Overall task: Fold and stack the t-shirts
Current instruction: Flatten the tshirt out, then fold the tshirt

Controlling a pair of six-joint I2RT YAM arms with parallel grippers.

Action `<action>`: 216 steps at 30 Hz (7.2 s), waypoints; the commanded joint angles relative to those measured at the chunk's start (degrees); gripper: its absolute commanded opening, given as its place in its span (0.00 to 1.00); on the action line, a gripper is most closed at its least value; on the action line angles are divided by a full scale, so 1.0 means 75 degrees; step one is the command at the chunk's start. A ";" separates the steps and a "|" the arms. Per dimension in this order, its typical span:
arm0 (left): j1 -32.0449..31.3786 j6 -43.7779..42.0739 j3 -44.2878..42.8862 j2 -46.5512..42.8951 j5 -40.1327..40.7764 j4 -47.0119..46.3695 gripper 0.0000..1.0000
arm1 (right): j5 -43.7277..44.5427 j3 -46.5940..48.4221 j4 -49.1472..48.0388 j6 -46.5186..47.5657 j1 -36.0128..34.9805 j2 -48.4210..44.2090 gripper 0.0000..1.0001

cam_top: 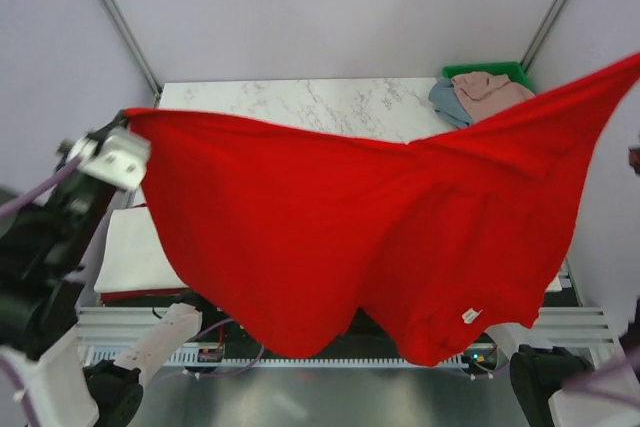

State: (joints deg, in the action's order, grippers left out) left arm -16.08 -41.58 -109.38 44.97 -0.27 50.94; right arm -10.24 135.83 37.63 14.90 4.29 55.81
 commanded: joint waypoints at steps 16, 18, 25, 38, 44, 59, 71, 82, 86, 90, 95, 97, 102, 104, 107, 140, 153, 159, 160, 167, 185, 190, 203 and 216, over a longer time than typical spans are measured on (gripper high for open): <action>0.0104 -0.0889 0.5150 0.3376 0.0352 -0.4305 0.02 | -0.1260 -0.5477 -0.1792 0.0955 0.0002 0.3593 0.00; 0.0104 -0.0691 0.5058 0.4220 0.0481 -0.4401 0.02 | -0.1271 -0.5396 -0.1841 0.0944 0.0002 0.4145 0.00; 0.0104 -0.0455 0.4319 0.6260 0.1114 -0.4670 0.02 | -0.0826 -0.4287 -0.2615 0.0651 -0.0220 0.6873 0.00; 0.1041 0.0224 0.2094 0.9377 0.2017 -0.5596 0.02 | 0.0076 -0.1330 -0.3247 0.0463 -0.0912 0.9819 0.00; 0.1065 0.0072 0.1003 1.0397 0.2017 -0.5620 0.02 | 0.0568 -0.0627 -0.3739 0.0417 -0.1030 1.0488 0.00; 0.1053 0.0997 0.0357 0.7976 0.1339 -0.4333 0.02 | 0.0030 -0.0566 -0.3553 -0.0263 -0.0596 0.8522 0.00; 0.1053 0.1232 0.3379 0.2562 0.0107 -0.2914 0.02 | -0.0287 -0.3016 -0.1457 0.0064 -0.0596 0.3167 0.00; 0.1042 0.1127 0.3090 -0.0042 -0.0139 -0.1765 0.02 | 0.0169 -0.2328 0.0115 0.0146 -0.0596 0.0668 0.00; 0.1042 0.1185 0.1979 -0.0078 -0.0139 -0.1542 0.02 | 0.0685 -0.1472 0.0245 0.0357 -0.0608 0.0515 0.00; 0.1042 0.1103 0.0993 0.0214 -0.0174 -0.1530 0.02 | 0.1036 -0.0288 0.0198 0.0510 -0.0596 0.0866 0.00; 0.1042 0.1033 0.0206 0.0881 -0.0268 -0.1565 0.02 | 0.1084 0.0053 -0.0503 0.0814 -0.0596 0.1428 0.00; 0.1042 0.0963 0.0322 0.1023 -0.0210 -0.1635 0.02 | 0.1038 0.0030 -0.0808 0.0826 -0.0596 0.1662 0.00; 0.1042 0.0775 0.0990 0.1152 -0.0128 -0.2431 0.02 | 0.1014 -0.0789 -0.1559 0.0978 -0.0608 0.1816 0.00; 0.1042 0.0856 0.0921 0.1374 -0.0035 -0.2573 0.02 | 0.1014 -0.1000 -0.1794 0.1049 -0.0596 0.1886 0.00; 0.1042 0.0974 0.0534 0.1656 -0.0022 -0.2608 0.02 | 0.1049 -0.0745 -0.1841 0.0979 -0.0608 0.2050 0.00; 0.1042 0.0494 -0.0814 0.0999 0.0271 -0.2573 0.02 | 0.1541 0.0125 -0.1606 0.1295 -0.0608 0.1077 0.00; 0.1042 0.0447 0.3083 0.2193 -0.0362 -0.3720 0.02 | 0.0065 -0.4899 -0.3750 0.1412 -0.0620 0.1791 0.00; 0.1042 0.0295 0.4784 0.3389 -0.0432 -0.5114 0.02 | -0.0299 -0.6285 -0.4500 0.1283 -0.0654 0.2996 0.00; 0.1053 0.0190 0.4973 0.3739 -0.0525 -0.5278 0.02 | -0.0310 -0.6484 -0.4524 0.1307 -0.0701 0.3209 0.00; 0.1030 0.0095 0.5526 0.5660 -0.0643 -0.6217 0.02 | -0.0299 -0.6744 -0.4735 0.1798 -0.0994 0.5351 0.00; 0.1042 0.0259 0.3592 0.8922 0.0599 -0.6486 0.02 | 0.0802 -0.3228 -0.4443 0.1143 -0.1369 0.9304 0.00; 0.1089 0.0364 0.3393 0.8993 0.0845 -0.6522 0.02 | 0.0943 -0.3099 -0.4466 0.1131 -0.1370 0.9270 0.00; 0.1112 0.1735 0.2526 0.6054 -0.0291 -0.4378 0.02 | 0.0498 -0.2594 -0.3026 0.0170 -0.1018 0.6600 0.00; 0.1112 0.1842 0.3627 0.1143 -0.0421 -0.2949 0.02 | 0.0767 -0.3555 -0.0719 0.0615 -0.1006 0.1493 0.00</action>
State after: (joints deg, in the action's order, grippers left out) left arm -7.88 -29.52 -84.36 56.75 -2.42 23.77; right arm -5.93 111.33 25.02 18.81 -3.22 71.26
